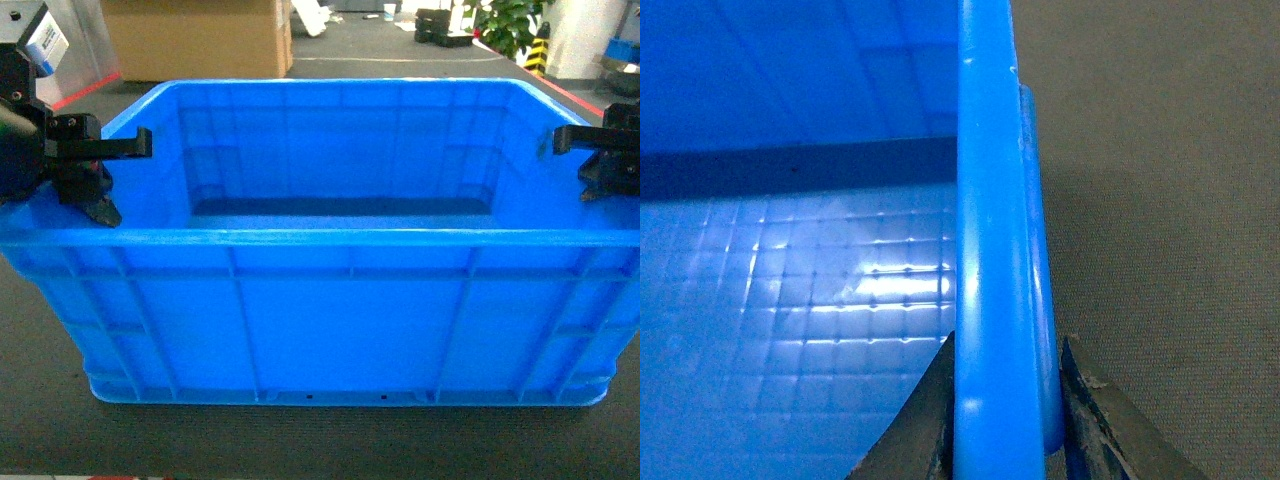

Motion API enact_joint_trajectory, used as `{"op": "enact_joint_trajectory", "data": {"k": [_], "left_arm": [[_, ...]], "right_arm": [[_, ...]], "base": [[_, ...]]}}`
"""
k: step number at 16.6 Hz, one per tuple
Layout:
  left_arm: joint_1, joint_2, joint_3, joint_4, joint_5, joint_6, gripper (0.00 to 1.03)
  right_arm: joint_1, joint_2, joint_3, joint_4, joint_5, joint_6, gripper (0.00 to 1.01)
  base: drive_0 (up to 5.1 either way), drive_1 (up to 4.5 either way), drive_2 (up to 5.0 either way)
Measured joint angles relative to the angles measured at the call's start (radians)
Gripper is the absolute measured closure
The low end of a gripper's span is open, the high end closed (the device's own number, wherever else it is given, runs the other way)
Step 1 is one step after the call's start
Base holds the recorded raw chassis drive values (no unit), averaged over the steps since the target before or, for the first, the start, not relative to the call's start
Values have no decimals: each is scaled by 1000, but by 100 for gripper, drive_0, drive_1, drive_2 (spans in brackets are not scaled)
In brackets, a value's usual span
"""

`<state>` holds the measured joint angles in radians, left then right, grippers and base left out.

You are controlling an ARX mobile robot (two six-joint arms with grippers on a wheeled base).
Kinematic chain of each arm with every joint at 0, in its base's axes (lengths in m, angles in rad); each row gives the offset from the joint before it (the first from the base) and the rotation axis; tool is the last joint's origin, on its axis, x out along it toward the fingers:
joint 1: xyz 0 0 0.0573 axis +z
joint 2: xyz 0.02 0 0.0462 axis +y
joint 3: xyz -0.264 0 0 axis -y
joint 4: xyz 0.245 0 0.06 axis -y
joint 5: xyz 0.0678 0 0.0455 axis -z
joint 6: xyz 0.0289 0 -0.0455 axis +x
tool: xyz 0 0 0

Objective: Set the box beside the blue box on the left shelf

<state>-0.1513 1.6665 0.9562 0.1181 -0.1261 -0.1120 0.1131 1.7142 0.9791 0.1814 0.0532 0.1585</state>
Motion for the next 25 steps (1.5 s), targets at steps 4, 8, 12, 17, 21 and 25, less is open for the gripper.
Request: {"op": "enact_joint_trajectory", "data": {"k": [4, 8, 12, 17, 21, 25], "left_arm": [[-13, -89, -162, 288, -43, 28, 85], [-32, -235, -232, 494, -57, 42, 85], [-50, -288, -317, 578, -55, 46, 85], [-52, -300, -344, 597, -54, 37, 85], [-53, -306, -344, 592, -55, 37, 85], [-55, -306, -344, 593, -54, 37, 85]], "right_arm": [[33, -84, -132, 194, 37, 4, 80], [58, -255, -219, 401, 98, -33, 80], [72, -308, -304, 510, 144, -74, 80], [78, -319, -338, 552, 156, -112, 80], [84, -322, -338, 552, 158, -119, 80], [82, -322, -338, 551, 164, -124, 80]], "base": [[0, 0, 0], [0, 0, 0], [0, 0, 0], [0, 0, 0], [-136, -136, -136], [-182, -182, -182]]}}
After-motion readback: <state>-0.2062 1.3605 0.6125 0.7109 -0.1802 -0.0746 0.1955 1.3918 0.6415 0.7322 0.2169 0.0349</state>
